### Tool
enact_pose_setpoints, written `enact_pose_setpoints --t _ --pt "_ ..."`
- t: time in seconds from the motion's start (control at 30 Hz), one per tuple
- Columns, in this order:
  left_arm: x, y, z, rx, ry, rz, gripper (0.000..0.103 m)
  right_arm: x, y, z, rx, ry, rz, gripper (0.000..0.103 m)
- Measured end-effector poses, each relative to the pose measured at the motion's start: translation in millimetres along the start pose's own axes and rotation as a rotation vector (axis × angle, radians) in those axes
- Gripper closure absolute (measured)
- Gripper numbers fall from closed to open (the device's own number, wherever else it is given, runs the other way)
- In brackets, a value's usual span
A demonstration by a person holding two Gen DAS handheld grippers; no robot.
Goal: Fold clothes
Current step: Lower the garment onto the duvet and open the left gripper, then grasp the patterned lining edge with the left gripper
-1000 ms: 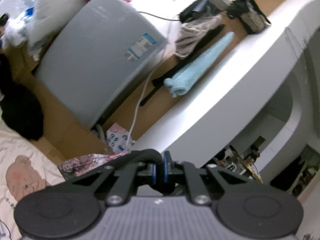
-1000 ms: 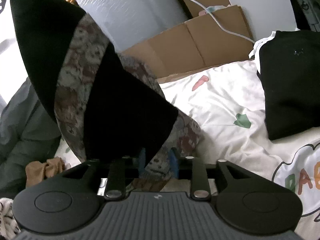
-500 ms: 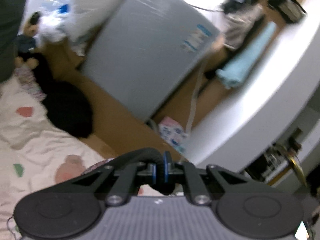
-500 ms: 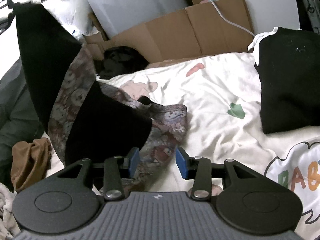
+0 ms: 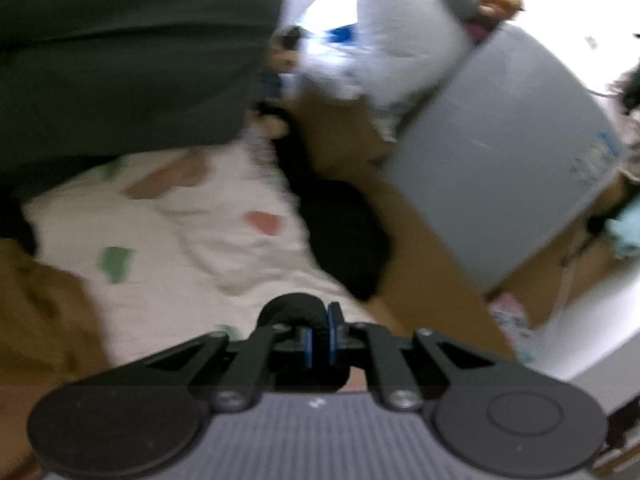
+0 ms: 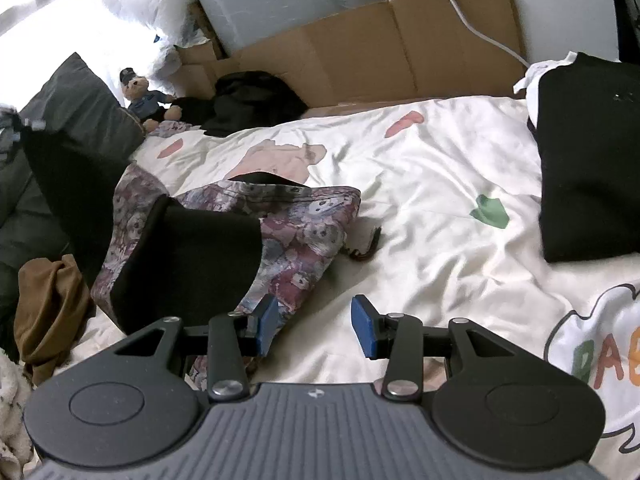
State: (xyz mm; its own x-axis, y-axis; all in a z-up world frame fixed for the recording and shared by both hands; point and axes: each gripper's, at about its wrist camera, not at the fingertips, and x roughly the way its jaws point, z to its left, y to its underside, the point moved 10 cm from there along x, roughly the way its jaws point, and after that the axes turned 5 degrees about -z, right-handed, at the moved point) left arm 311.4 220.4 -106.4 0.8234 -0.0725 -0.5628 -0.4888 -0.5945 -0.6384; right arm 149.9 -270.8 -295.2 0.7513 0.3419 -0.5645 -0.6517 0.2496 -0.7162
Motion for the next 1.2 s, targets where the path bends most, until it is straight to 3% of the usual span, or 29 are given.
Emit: enact_pose_setpoints --t 0.13,0.23,0.27,0.43,0.53,0.6,0.67,0.73,0.93,1.2 --pt "-3 2 40 -0.010 -0.075 0.019 0.095 -2 2 4 -0.016 -0.001 0.001 0.058" --pt "-1 9 72 0.021 -0.190 0.060 0.095 -4 1 5 -0.018 -0.001 -0.004 0.058" --pt "-1 10 75 0.026 -0.196 0.064 0.094 -4 1 5 -0.019 -0.001 -0.005 0.058" --pt "11 44 87 0.174 -0.321 0.219 0.092 -5 -1 5 -0.025 0.001 -0.008 0.058" --pt "14 55 80 0.220 -0.329 0.241 0.082 -6 -2 6 -0.028 0.002 -0.010 0.058" --pt "16 60 67 0.273 -0.334 0.249 0.069 -6 -3 6 -0.031 0.003 -0.011 0.058" --pt "19 60 53 0.348 -0.343 0.238 0.050 -7 -3 6 -0.033 0.003 -0.012 0.057" --pt "20 55 34 0.441 -0.356 0.195 0.042 -8 -4 5 -0.036 0.005 -0.016 0.056" --pt "27 59 -10 0.519 -0.314 0.177 0.039 -11 -5 1 -0.030 0.008 -0.027 0.055" --pt "44 118 -92 0.659 -0.144 0.261 0.039 -16 -8 -8 -0.009 0.022 -0.040 0.054"
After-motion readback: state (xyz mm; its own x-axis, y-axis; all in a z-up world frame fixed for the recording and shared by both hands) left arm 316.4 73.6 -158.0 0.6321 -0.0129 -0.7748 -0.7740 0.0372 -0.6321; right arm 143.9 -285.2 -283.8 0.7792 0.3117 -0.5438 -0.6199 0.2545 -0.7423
